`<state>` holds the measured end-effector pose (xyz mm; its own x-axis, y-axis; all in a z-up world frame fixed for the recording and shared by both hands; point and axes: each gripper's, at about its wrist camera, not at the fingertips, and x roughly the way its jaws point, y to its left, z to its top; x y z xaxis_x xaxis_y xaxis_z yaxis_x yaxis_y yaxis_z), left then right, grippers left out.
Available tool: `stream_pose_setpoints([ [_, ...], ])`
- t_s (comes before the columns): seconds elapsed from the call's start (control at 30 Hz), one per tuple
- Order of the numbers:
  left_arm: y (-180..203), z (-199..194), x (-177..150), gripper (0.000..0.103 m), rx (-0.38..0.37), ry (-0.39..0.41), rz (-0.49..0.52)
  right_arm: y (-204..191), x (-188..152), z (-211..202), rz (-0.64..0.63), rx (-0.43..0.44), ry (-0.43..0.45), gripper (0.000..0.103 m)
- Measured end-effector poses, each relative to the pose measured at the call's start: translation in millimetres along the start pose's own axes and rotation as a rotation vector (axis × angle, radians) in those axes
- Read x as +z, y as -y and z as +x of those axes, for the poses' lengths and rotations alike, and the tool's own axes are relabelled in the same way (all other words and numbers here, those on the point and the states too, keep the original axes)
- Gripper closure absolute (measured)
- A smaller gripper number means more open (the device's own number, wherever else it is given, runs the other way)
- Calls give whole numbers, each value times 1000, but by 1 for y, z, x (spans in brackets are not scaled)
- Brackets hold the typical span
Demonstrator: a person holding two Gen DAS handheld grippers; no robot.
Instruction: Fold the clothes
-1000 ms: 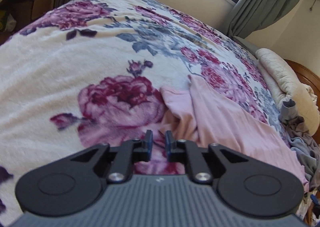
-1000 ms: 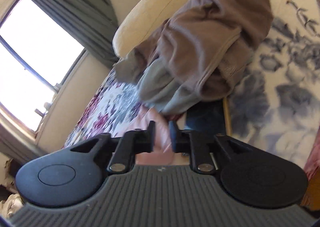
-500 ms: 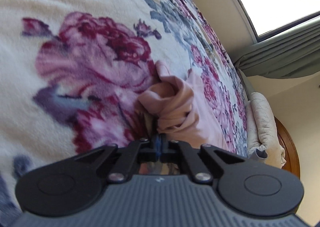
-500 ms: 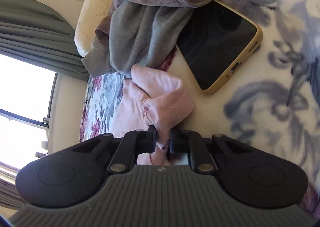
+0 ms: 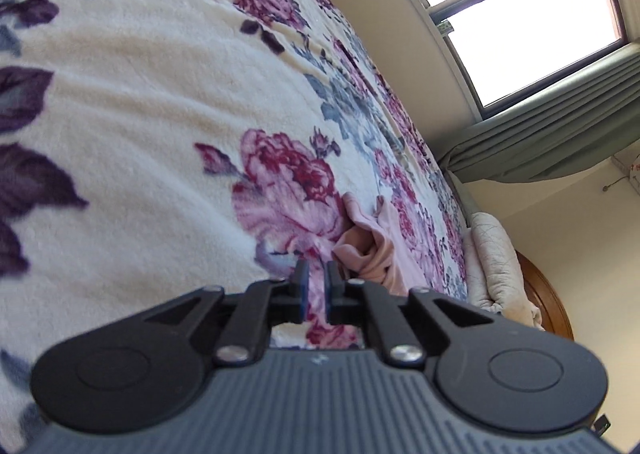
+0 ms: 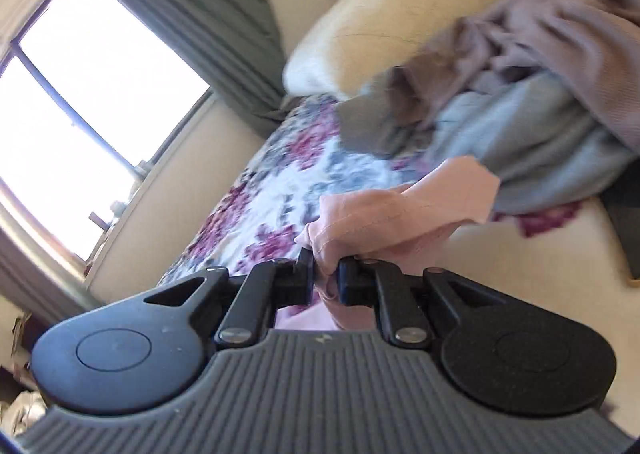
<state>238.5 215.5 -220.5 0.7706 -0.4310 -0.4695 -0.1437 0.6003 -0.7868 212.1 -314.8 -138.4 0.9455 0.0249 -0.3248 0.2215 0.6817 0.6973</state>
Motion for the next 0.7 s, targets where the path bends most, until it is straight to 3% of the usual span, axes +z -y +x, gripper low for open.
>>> stream_pose_setpoints([
  [0.1, 2, -1, -8, 93, -9, -3, 8, -79, -39, 18, -145, 118, -66, 92],
  [0.17, 5, 2, -14, 93, -6, -19, 23, -122, -81, 45, -205, 183, -198, 91],
  [0.27, 3, 3, -19, 93, -11, -44, 33, -171, -154, 75, -291, 246, -433, 80],
  [0.3, 2, 3, -21, 93, -12, -52, 36, -178, -175, 72, -316, 261, -484, 69],
  [0.37, 0, 1, -24, 93, -11, -69, 43, -185, -207, 58, -353, 293, -547, 59],
  [0.4, 0, 2, -26, 93, -15, -76, 45, -181, -214, 48, -354, 299, -546, 48],
  [0.47, 0, 2, -29, 84, -23, -92, 51, -159, -215, 20, -326, 305, -499, 46],
  [0.57, 6, 9, -33, 78, -5, -120, 91, -101, -195, -30, -223, 290, -357, 42],
  [0.63, 12, 14, -35, 78, -8, -140, 102, -65, -182, -29, -121, 188, -277, 40],
  [0.7, 17, 18, -38, 77, -15, -149, 97, -20, -167, -18, 29, 78, -251, 40],
])
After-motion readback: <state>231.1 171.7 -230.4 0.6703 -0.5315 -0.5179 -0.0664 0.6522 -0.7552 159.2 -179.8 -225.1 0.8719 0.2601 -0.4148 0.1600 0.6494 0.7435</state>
